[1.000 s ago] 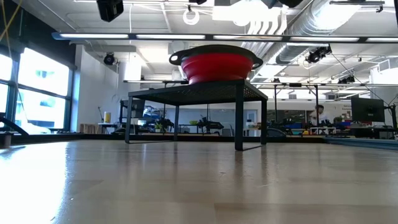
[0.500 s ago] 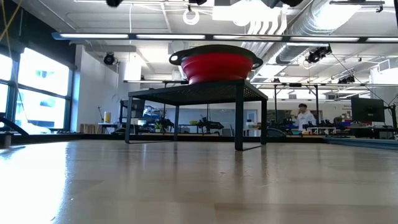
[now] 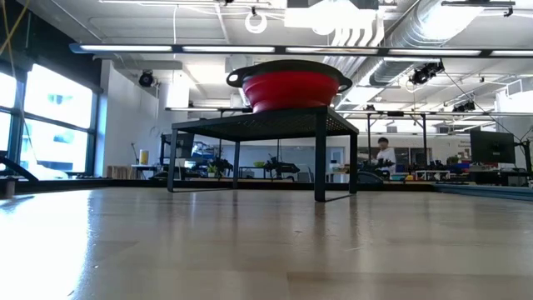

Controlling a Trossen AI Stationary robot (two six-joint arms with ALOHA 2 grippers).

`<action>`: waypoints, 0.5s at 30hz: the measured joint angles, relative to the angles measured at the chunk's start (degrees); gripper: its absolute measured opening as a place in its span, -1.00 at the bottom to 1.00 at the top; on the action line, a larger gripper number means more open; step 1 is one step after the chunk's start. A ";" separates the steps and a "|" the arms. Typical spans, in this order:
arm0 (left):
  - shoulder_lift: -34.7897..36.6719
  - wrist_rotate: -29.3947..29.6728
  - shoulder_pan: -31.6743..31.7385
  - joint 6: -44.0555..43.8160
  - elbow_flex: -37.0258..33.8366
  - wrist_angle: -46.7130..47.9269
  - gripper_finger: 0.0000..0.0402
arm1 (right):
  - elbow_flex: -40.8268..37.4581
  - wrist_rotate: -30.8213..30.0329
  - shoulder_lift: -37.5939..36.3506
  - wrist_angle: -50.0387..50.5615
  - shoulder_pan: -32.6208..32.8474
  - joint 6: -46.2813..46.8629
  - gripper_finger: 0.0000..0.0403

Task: Pick & Place Fruit
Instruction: Put the pomegranate into the strainer bowl on the shelf

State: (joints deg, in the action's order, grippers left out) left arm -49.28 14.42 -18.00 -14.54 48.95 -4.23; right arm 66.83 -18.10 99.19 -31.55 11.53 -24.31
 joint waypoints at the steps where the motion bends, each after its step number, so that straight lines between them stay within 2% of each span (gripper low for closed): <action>1: -0.04 0.43 0.00 0.52 0.00 0.15 0.45 | 0.00 -1.03 -0.85 1.33 -0.16 -0.04 0.01; 8: -0.24 2.29 0.00 0.80 0.02 2.75 0.45 | 0.11 -4.46 -8.73 11.69 -2.87 2.52 0.01; 15: -0.55 2.25 0.00 0.80 0.02 5.69 0.45 | 0.11 -3.62 -14.02 23.09 -7.43 6.70 0.01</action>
State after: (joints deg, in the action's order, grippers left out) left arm -49.82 16.67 -18.00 -13.74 48.97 1.46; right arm 66.94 -21.72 85.18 -8.47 4.10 -17.61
